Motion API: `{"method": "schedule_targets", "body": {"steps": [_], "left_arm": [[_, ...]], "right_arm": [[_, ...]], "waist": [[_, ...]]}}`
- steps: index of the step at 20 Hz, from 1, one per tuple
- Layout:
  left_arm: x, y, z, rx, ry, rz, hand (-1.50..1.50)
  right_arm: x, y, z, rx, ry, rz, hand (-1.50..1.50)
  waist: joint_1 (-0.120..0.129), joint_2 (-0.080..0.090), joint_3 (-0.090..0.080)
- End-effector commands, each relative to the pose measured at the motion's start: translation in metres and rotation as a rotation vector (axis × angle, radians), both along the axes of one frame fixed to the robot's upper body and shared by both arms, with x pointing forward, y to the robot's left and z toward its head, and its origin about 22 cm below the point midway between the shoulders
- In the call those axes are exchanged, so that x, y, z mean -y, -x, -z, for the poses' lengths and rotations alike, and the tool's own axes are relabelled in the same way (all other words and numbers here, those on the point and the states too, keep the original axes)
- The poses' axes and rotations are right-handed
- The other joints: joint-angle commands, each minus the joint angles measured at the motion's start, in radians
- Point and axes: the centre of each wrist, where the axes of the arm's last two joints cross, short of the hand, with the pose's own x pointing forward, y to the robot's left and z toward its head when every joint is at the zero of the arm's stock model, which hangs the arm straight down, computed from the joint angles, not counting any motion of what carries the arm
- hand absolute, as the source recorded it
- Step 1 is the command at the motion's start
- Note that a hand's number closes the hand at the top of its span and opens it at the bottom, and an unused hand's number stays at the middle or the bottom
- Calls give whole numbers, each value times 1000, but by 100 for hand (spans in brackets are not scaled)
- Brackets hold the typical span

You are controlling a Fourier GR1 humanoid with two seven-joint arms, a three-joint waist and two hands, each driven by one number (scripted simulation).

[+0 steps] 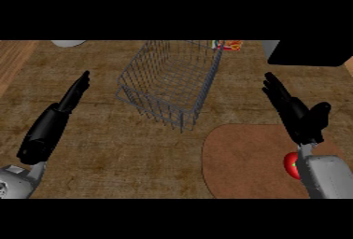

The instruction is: Pick the tomato from the cutting board and place it in the basket

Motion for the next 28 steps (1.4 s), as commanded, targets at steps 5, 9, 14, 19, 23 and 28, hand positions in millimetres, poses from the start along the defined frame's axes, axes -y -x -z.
{"method": "schedule_targets", "body": {"steps": [5, 9, 14, 19, 23, 28], "left_arm": [[-26, -1, -6, 68, 30, -143, 0], [-26, -6, 4, 16, 78, -142, 0], [-37, -20, 2, 4, 82, -159, 0], [-33, -3, 14, -15, 69, -163, 0], [-31, -11, 5, -5, 70, -169, 0], [-32, -8, 8, 3, 59, -157, 0]], "right_arm": [[-41, 12, -38, 147, -244, -317, 150], [-88, 22, -24, 91, -705, -258, 150], [-125, 66, -75, 275, -354, -85, -150], [-74, 47, -117, 344, 148, 89, -150], [-37, 38, -149, 228, 579, 74, -150], [-25, 45, -184, 51, 934, -173, -150]], "waist": [[-44, 11, -4], [-44, 12, -2], [-67, 12, -6], [-72, 0, -13], [-78, 5, -14], [-62, 6, -11]]}}
